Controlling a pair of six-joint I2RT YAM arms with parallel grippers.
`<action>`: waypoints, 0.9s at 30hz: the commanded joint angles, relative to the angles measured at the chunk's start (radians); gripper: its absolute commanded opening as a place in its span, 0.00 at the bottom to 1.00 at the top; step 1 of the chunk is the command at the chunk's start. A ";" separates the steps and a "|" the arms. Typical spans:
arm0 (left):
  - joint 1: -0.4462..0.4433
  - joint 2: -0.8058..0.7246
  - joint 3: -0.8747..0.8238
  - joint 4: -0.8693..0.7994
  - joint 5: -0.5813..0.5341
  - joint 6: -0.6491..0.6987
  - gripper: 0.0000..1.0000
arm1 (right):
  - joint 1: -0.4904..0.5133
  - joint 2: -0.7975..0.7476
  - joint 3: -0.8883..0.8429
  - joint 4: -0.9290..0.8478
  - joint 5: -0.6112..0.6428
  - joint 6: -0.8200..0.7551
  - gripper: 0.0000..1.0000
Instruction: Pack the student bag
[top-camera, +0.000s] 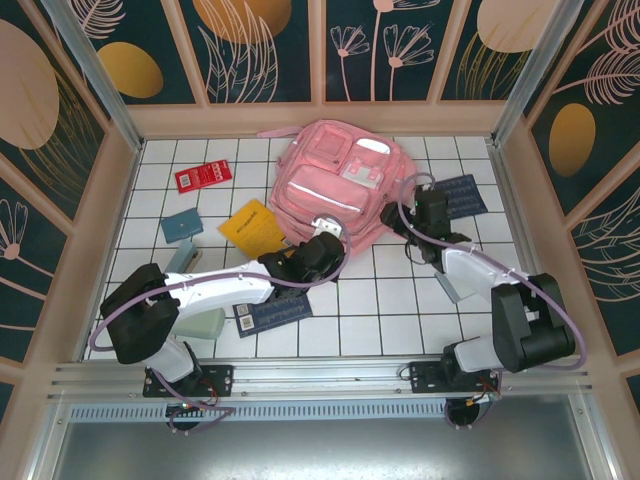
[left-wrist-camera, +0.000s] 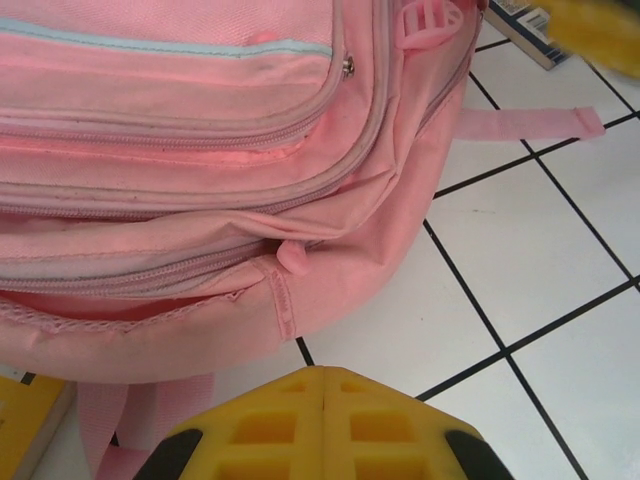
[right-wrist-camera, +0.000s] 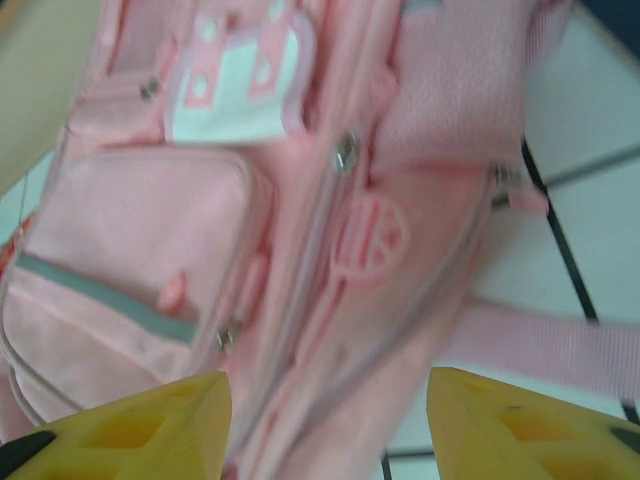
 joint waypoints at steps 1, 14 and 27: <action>0.006 0.030 0.048 -0.010 -0.027 -0.009 0.00 | 0.025 -0.034 -0.062 0.079 -0.039 0.044 0.55; 0.064 0.076 0.067 0.008 0.044 -0.047 0.02 | 0.070 0.080 -0.058 0.190 -0.142 0.113 0.40; 0.064 0.076 0.036 0.037 0.062 -0.068 0.02 | 0.091 0.230 0.013 0.262 -0.195 0.177 0.32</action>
